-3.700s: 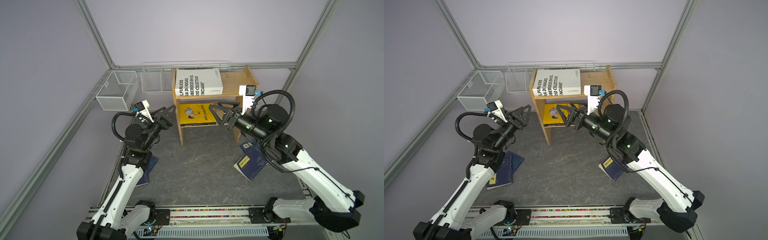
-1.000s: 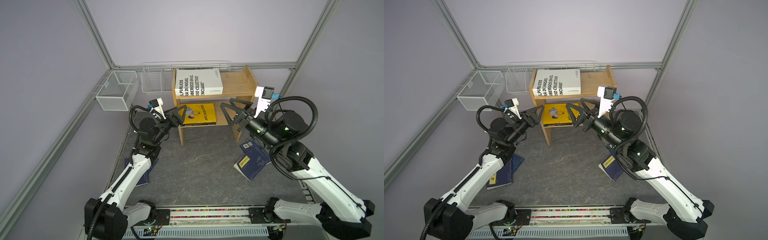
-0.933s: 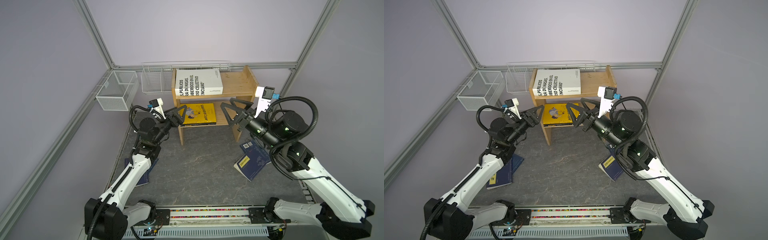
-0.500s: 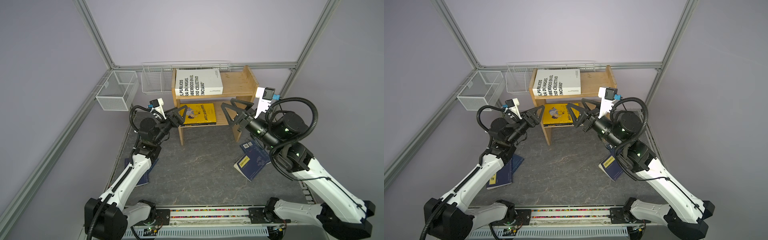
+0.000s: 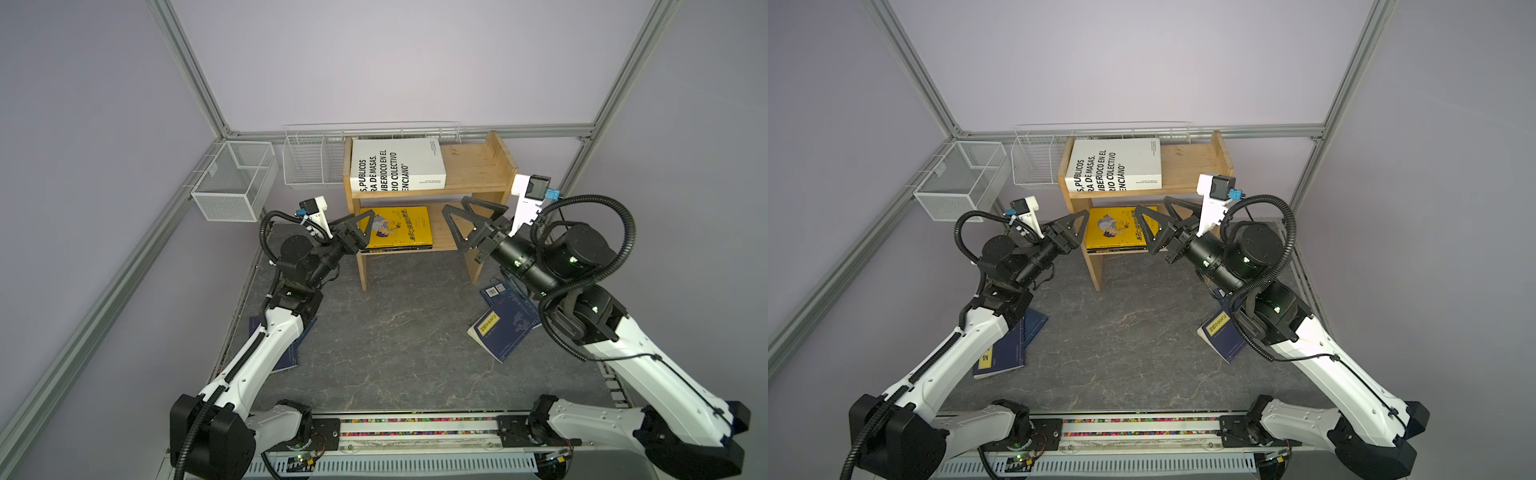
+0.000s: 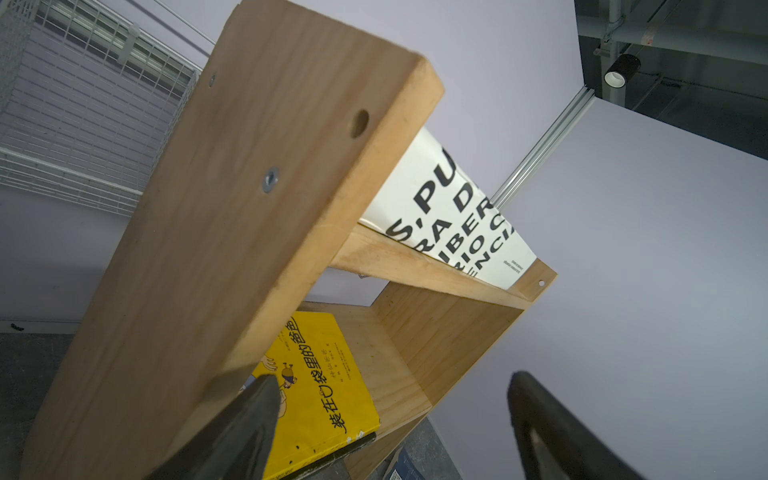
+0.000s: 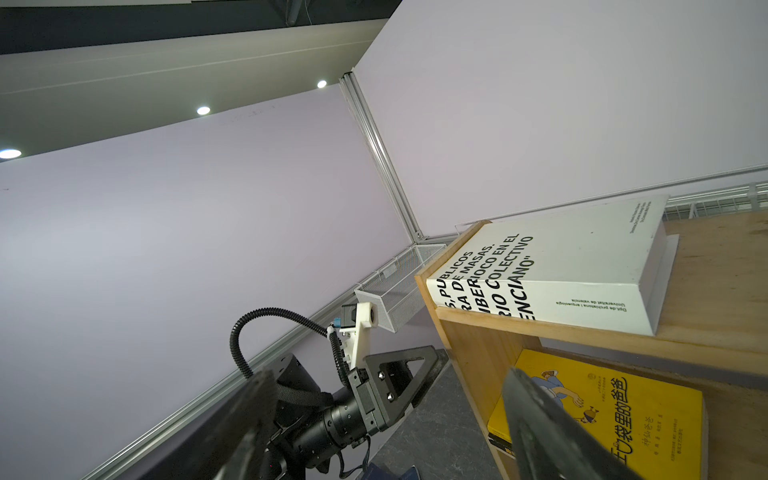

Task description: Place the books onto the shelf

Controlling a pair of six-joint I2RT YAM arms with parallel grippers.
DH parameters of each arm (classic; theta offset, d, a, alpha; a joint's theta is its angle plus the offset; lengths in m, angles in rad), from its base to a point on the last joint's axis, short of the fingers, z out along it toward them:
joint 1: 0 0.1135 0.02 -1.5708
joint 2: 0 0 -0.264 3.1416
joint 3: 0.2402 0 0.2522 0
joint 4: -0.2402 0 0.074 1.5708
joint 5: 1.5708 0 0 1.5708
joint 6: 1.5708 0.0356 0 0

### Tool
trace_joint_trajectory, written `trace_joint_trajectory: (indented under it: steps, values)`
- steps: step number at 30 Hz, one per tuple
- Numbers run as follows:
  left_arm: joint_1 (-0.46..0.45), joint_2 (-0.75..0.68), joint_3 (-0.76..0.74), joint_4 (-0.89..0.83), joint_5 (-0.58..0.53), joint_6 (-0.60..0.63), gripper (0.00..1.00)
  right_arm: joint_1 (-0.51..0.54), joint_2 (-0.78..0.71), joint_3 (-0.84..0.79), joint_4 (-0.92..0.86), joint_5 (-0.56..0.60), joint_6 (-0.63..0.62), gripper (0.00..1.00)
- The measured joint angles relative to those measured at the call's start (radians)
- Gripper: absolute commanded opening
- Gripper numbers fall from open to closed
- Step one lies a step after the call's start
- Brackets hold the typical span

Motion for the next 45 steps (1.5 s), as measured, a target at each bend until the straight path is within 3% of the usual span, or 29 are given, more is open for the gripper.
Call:
trace_joint_trajectory:
  steps: [13,19,27,31,35,40,45]
  values:
    - [-0.001,0.005,0.0,0.009,-0.002,0.0,0.87,0.0,-0.006,-0.015,0.007,-0.005,0.0,0.88]
    - [-0.013,0.023,0.0,0.011,0.01,-0.006,0.95,0.0,-0.018,-0.037,-0.016,0.008,-0.011,0.88]
    - [-0.17,0.094,0.0,-0.04,0.016,0.016,1.0,-0.039,-0.064,-0.154,-0.24,0.173,-0.015,0.88]
    - [-0.282,0.158,0.0,-0.06,0.005,0.031,1.0,-0.143,-0.087,-0.289,-0.359,0.238,0.05,0.88]
    - [-0.396,0.25,0.001,-0.076,-0.017,0.05,0.96,-0.312,-0.126,-0.49,-0.461,0.259,0.164,0.89]
    - [-0.52,0.418,0.042,-0.115,-0.036,0.083,0.91,-0.486,-0.229,-0.699,-0.558,0.248,0.293,0.91]
    - [-0.61,0.634,0.146,-0.151,-0.035,0.106,0.82,-0.637,-0.333,-0.832,-0.594,0.188,0.367,1.0]
